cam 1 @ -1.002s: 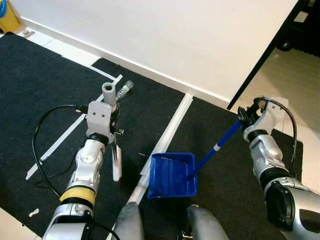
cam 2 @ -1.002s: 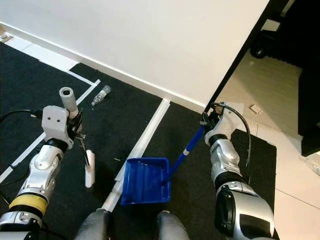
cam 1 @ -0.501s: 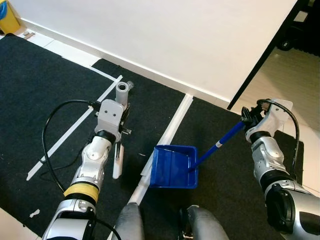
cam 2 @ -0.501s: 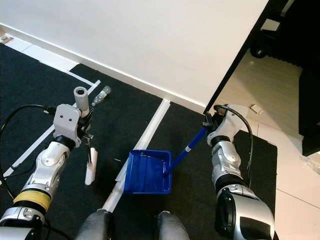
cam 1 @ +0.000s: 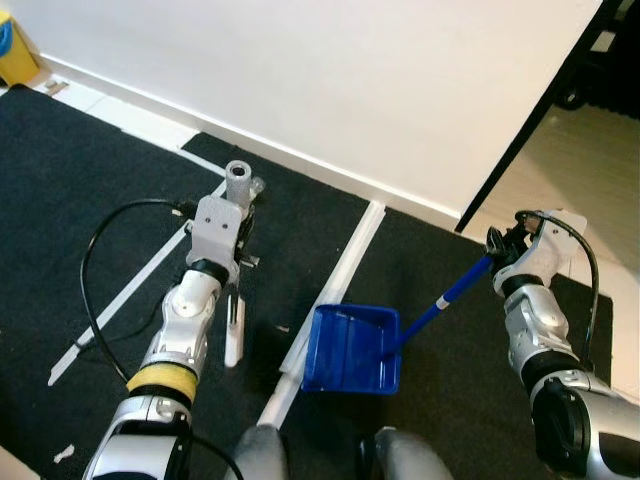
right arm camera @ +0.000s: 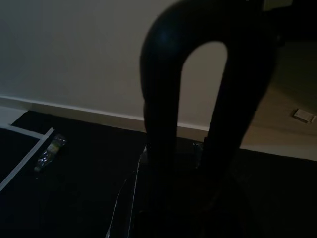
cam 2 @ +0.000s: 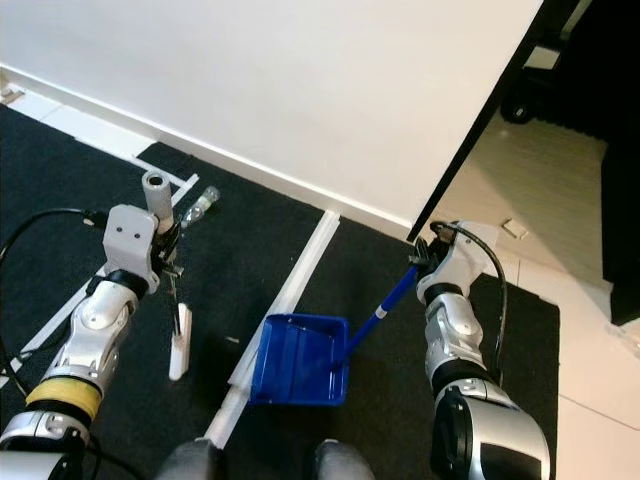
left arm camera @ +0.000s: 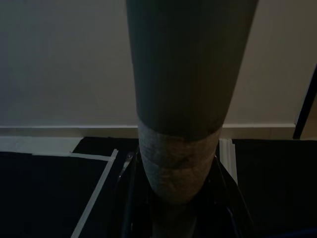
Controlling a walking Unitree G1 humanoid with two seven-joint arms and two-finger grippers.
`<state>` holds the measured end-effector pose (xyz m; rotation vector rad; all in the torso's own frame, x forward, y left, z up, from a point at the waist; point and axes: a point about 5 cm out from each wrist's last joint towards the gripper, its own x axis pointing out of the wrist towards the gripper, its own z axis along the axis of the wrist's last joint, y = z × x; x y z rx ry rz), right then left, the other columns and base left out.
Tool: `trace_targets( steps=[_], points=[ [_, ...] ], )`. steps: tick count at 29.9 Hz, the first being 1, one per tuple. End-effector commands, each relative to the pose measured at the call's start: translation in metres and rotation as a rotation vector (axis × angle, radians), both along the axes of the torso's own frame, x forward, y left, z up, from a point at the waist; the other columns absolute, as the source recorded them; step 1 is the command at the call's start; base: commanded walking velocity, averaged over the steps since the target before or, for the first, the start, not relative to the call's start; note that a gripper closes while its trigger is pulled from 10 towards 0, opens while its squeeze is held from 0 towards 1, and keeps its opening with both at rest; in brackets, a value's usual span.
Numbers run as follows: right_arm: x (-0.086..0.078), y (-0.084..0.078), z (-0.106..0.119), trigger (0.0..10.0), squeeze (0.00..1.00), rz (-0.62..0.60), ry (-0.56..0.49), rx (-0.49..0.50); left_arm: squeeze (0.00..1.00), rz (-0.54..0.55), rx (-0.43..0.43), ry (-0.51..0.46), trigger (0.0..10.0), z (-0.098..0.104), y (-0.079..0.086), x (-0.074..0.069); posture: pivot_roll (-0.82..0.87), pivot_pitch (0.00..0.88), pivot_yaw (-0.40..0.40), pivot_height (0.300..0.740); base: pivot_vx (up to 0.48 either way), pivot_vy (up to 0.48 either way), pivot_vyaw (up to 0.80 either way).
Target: Sweep floor
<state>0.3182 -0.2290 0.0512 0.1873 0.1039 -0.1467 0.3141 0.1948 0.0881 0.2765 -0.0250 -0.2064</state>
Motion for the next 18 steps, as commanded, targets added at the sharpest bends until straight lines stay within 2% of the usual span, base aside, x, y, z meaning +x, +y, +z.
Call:
trace_targets(
  steps=[1,18],
  points=[
    [-0.0007,-0.0006,0.0010,10.0,0.00,-0.015,-0.017,0.000,0.00,0.009,-0.019,-0.042,10.0,0.0107,-0.0022,0.0055,0.12,0.000,-0.064,0.740,0.480,0.000,0.00],
    [-0.0019,-0.0010,0.0005,10.0,0.00,-0.044,-0.023,0.008,0.00,0.003,-0.023,-0.043,10.0,0.0126,-0.0030,0.0051,0.13,0.000,-0.061,0.740,0.480,0.000,0.00]
  ],
)
